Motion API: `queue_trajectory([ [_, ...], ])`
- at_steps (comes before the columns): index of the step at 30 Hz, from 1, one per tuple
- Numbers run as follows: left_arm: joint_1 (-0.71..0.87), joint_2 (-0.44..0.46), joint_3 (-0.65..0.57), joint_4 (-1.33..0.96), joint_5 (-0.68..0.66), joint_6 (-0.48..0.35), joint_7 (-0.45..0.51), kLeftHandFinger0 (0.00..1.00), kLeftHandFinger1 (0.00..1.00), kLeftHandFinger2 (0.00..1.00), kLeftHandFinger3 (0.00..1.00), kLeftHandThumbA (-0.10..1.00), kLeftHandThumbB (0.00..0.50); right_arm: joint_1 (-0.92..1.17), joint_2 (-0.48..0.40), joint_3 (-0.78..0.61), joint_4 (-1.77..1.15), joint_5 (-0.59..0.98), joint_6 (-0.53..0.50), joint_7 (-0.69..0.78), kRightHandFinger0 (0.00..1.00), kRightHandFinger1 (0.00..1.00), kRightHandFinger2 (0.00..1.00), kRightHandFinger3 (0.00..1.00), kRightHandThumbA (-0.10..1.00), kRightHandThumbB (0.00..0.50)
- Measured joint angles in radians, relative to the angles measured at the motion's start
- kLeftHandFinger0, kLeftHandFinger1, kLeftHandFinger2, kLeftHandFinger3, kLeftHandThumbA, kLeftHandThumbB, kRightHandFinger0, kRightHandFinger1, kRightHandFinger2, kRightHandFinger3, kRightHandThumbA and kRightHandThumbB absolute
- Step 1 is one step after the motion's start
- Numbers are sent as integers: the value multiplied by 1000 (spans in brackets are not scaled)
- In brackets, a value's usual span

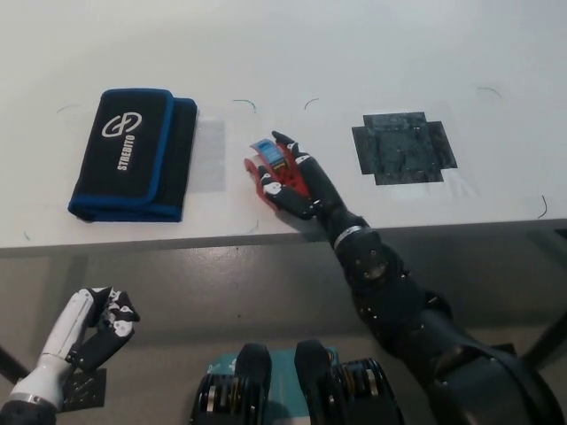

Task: Use the right hand to move the tape on the right hand side to the notebook on the left hand side

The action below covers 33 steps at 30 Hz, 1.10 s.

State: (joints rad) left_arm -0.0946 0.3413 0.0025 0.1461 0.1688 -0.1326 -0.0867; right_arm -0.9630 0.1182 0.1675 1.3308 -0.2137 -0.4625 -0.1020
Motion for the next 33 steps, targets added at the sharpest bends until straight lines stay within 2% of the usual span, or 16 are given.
queue_trajectory([
  [3, 0, 0, 0, -2, 4, 0, 0, 130, 175, 290, 360, -100, 360, -1, 18, 11, 0, -2, 0, 0, 1000, 1000, 1000, 1000, 511, 471],
  [9, 2, 0, 0, -10, 10, 6, -2, 136, 178, 291, 371, -100, 359, -2, 46, 27, 3, -2, 0, 1, 1000, 1000, 1000, 1000, 501, 470],
  [10, 2, 0, 0, -10, 10, 7, -3, 143, 182, 290, 373, -100, 356, -2, 47, 28, 3, -2, 0, 1, 1000, 1000, 1000, 1000, 532, 488],
  [14, 3, 0, 0, -10, 10, 8, -5, 138, 185, 293, 361, -100, 359, -3, 46, 33, 7, -2, -1, 1, 1000, 1000, 1000, 1000, 518, 481],
  [17, 3, 0, 0, -10, 9, 8, -6, 161, 207, 316, 373, -100, 356, -3, 46, 39, 9, -3, -1, 1, 1000, 1000, 1000, 1000, 514, 458],
  [21, 4, 0, -1, -10, 11, 8, -7, 135, 193, 317, 392, -100, 362, -3, 46, 48, 8, -4, -1, 1, 1000, 1000, 1000, 1000, 420, 436],
  [25, 4, 0, -2, -10, 13, 8, -7, 124, 184, 315, 408, -100, 361, -3, 46, 48, 8, -2, -1, 2, 1000, 1000, 1000, 1000, 479, 452],
  [27, 4, 0, -2, -10, 13, 9, -8, 158, 210, 330, 406, -100, 365, -3, 46, 49, 8, -2, -1, 2, 1000, 1000, 1000, 1000, 506, 455],
  [29, 4, 0, -2, -10, 12, 10, -10, 111, 168, 301, 398, -100, 371, -3, 46, 51, 9, -2, -1, 2, 1000, 1000, 1000, 1000, 514, 456],
  [31, 5, 0, -2, -10, 11, 11, -11, 84, 147, 290, 398, -100, 373, -3, 46, 51, 9, -2, -1, 2, 1000, 1000, 1000, 1000, 629, 499],
  [32, 5, 0, -2, -10, 10, 12, -12, 81, 146, 289, 397, -100, 372, -3, 46, 52, 9, -3, -1, 1, 1000, 1000, 1000, 1000, 632, 500],
  [33, 5, 0, -1, -10, 10, 12, -13, 46, 120, 279, 387, -100, 374, -3, 46, 53, 9, -3, -1, 0, 1000, 1000, 1000, 1000, 791, 500],
])
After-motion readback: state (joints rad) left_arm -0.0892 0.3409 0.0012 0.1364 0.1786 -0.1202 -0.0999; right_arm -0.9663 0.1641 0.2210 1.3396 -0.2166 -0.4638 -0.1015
